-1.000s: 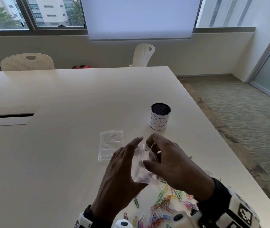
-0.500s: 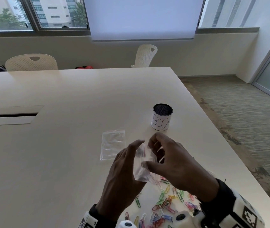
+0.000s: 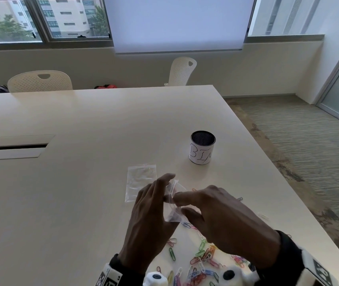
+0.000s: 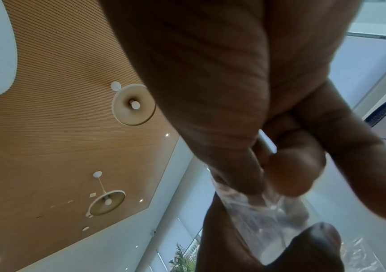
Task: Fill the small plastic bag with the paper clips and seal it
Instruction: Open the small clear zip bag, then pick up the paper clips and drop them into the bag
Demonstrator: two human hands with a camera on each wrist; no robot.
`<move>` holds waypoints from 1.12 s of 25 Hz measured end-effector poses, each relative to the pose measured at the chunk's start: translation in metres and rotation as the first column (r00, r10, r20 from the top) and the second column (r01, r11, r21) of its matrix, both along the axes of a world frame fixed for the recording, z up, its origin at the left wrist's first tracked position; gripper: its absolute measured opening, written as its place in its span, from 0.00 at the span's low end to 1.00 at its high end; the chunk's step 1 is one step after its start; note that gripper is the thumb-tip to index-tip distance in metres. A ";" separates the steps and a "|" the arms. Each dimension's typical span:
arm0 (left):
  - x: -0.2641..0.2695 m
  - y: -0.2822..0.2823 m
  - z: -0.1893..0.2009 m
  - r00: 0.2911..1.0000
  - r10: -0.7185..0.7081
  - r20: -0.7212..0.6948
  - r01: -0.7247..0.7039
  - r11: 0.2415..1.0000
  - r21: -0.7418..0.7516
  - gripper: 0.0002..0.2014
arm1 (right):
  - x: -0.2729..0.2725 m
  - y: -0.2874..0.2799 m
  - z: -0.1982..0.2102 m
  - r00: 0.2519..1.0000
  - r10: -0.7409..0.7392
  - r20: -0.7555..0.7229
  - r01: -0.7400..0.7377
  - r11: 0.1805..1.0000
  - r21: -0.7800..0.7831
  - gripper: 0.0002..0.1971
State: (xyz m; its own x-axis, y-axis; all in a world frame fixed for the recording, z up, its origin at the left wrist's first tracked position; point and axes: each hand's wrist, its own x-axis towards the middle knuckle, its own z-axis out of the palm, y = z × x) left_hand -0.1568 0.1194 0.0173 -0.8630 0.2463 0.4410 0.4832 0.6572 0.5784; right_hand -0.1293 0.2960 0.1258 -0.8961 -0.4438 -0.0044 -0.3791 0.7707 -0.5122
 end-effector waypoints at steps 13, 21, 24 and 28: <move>0.010 -0.048 0.011 0.985 0.131 0.110 -0.123 0.989 -0.079 0.32 | -0.055 0.018 -0.015 0.997 -0.067 -0.035 0.057 0.974 -0.220 0.06; 0.033 -0.080 0.018 0.950 0.229 0.211 -0.230 0.973 -0.022 0.31 | -0.084 -0.008 -0.117 0.986 0.089 0.144 -0.115 0.976 0.187 0.13; 0.043 -0.084 0.019 0.938 0.266 0.220 -0.272 0.962 -0.006 0.31 | -0.079 -0.018 -0.122 0.969 0.176 0.175 -0.206 0.963 0.172 0.12; 0.050 -0.088 0.017 0.920 0.321 0.224 -0.329 0.944 -0.001 0.32 | -0.076 -0.038 -0.109 0.921 0.368 0.128 -0.381 0.920 0.098 0.15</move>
State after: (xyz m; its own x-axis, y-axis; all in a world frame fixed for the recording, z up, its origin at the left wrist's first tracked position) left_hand -0.1070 0.0313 0.0347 -0.9687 -0.0760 0.2365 0.1063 0.7336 0.6712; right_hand -0.2050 0.2575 0.0173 -0.6562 -0.7369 -0.1625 -0.6006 0.6404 -0.4787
